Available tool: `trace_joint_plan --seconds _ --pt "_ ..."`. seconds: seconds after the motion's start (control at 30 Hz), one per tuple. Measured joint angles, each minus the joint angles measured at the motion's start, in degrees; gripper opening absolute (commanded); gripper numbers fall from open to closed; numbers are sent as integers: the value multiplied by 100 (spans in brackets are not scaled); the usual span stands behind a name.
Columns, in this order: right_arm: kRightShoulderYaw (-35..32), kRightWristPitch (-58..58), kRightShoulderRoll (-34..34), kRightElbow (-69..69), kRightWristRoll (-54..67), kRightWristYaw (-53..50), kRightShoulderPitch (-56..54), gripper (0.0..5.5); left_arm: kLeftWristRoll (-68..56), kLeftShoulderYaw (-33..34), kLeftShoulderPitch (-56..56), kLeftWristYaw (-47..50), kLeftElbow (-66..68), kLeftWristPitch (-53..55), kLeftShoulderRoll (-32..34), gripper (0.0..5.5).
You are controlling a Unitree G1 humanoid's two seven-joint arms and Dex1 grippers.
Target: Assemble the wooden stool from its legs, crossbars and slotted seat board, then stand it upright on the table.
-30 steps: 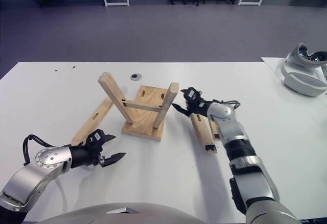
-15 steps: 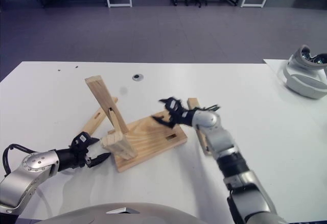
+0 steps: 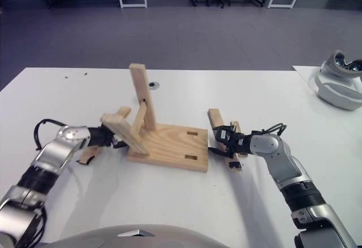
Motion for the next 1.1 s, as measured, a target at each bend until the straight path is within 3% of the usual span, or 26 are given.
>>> trace_joint_plan --seconds 0.1,0.23,0.4,0.53,0.6,0.67,0.77,0.83,1.0,1.1 --pt "-224 266 -45 -452 423 294 82 377 27 289 -1070 6 1785 -815 -399 409" --pt "-751 343 160 -386 847 0 -253 377 -39 706 -1323 -366 2063 -1402 -85 409" --pt "-1051 20 593 1228 766 -678 -1469 377 -462 1365 39 -815 -363 -844 994 409" --pt "-418 -863 1101 3242 -153 -1195 -2273 377 -473 863 1756 -1282 -2584 -137 1554 409" --pt "-102 -1280 1364 3891 -455 -1184 -2446 377 -249 520 1882 -1113 -2767 20 1417 409" --pt "114 -1586 1483 4387 -605 -1016 -2516 377 87 192 1695 -560 -2430 4 841 409" --pt "249 -1923 1525 4401 -552 -518 -2527 377 335 46 1048 398 -1454 -240 -200 409" --pt "237 -1902 1529 4145 -404 -192 -2372 377 471 58 741 695 -928 -444 -534 409" --pt "143 -1169 1581 2319 65 -29 -1234 377 528 299 277 1137 222 -893 -812 409" --pt "-370 -368 1663 960 134 -959 -470 377 510 356 297 1163 178 -1024 -834 409"
